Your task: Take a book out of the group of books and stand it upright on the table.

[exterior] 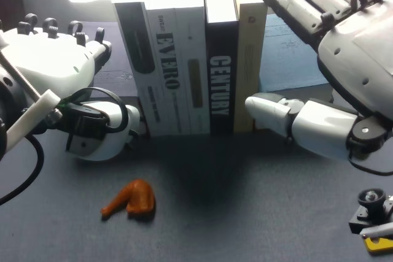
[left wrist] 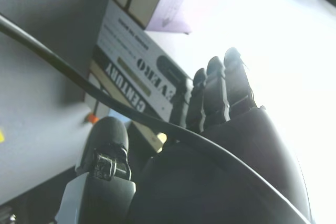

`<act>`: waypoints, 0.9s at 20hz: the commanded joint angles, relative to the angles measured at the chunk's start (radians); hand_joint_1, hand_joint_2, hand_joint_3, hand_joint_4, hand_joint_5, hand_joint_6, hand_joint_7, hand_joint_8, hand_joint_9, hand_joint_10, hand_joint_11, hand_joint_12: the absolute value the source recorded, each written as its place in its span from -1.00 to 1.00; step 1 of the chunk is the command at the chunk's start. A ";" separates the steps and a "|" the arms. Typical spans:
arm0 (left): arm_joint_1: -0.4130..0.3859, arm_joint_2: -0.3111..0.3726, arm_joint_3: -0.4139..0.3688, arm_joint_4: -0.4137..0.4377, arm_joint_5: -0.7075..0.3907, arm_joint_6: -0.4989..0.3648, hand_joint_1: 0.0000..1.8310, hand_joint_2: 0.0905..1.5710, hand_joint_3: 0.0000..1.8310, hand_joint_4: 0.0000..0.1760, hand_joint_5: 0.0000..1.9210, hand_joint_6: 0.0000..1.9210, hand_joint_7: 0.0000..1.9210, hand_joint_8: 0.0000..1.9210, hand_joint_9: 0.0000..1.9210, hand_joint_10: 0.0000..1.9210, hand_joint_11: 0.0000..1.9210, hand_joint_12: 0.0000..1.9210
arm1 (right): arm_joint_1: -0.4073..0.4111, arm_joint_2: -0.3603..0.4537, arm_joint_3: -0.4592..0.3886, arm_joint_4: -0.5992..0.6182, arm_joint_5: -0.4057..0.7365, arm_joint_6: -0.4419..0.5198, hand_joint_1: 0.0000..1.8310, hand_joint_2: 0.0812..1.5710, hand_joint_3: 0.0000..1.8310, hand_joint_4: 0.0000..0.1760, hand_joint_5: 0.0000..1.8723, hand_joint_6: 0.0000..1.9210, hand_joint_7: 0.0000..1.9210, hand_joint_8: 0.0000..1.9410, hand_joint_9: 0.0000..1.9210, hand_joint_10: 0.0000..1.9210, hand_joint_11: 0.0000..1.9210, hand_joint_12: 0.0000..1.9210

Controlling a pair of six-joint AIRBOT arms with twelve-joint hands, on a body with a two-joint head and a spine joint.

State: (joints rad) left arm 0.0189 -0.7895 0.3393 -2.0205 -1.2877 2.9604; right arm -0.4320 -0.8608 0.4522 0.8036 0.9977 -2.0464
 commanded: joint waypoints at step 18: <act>-0.001 -0.002 -0.006 0.101 -0.006 -0.005 -0.91 0.77 -1.00 -1.00 -0.97 -0.99 -1.00 -1.00 -1.00 -1.00 -1.00 -1.00 | 0.188 -0.130 0.194 0.034 -0.131 0.004 -0.98 0.47 -0.99 -0.97 -0.60 -0.93 -1.00 -1.00 -1.00 -1.00 -1.00 -1.00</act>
State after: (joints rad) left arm 0.0238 -0.7895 0.3374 -2.0201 -1.2961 2.9574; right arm -0.2577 -0.9958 0.6495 0.9051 0.7910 -2.0449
